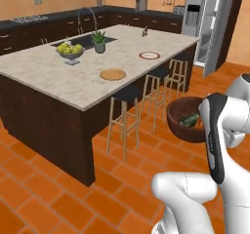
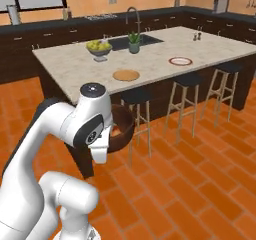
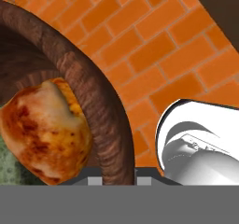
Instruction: Pick the chicken drumstick and cucumber from their plates and place them in the bowl. Then put the bowl in the fridge.
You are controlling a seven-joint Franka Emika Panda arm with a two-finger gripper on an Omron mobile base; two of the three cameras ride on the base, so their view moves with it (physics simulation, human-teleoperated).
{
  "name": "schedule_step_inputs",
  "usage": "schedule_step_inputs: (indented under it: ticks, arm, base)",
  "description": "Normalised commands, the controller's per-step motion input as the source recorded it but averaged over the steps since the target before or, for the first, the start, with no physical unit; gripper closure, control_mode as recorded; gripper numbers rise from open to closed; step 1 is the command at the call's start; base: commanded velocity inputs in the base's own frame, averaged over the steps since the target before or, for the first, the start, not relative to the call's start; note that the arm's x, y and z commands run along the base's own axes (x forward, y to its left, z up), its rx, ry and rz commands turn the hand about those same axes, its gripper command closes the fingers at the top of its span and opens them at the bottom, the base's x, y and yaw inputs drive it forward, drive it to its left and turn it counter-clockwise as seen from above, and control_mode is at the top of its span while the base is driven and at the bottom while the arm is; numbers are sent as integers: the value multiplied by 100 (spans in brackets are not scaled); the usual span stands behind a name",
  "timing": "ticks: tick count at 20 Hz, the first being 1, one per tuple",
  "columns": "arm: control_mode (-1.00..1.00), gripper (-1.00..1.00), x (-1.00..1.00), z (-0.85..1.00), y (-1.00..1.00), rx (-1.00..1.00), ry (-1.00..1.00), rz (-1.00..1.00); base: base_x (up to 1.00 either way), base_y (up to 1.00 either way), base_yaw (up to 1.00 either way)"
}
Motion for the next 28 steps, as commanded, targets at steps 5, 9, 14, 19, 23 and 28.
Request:
schedule_step_inputs:
  ticks: [5,9,14,19,23,28]
  arm:
    - [100,100,0,0,0,0,0,0]
    - [100,100,0,0,0,0,0,0]
    - [100,100,0,0,0,0,0,0]
    - [100,100,0,0,0,0,0,0]
    - [100,100,0,0,0,0,0,0]
    - [100,100,0,0,0,0,0,0]
  base:
    - [-15,100,48]
    - [13,93,44]
    - [100,1,56]
    - [100,4,48]
    - [100,-3,25]
    - [100,1,14]
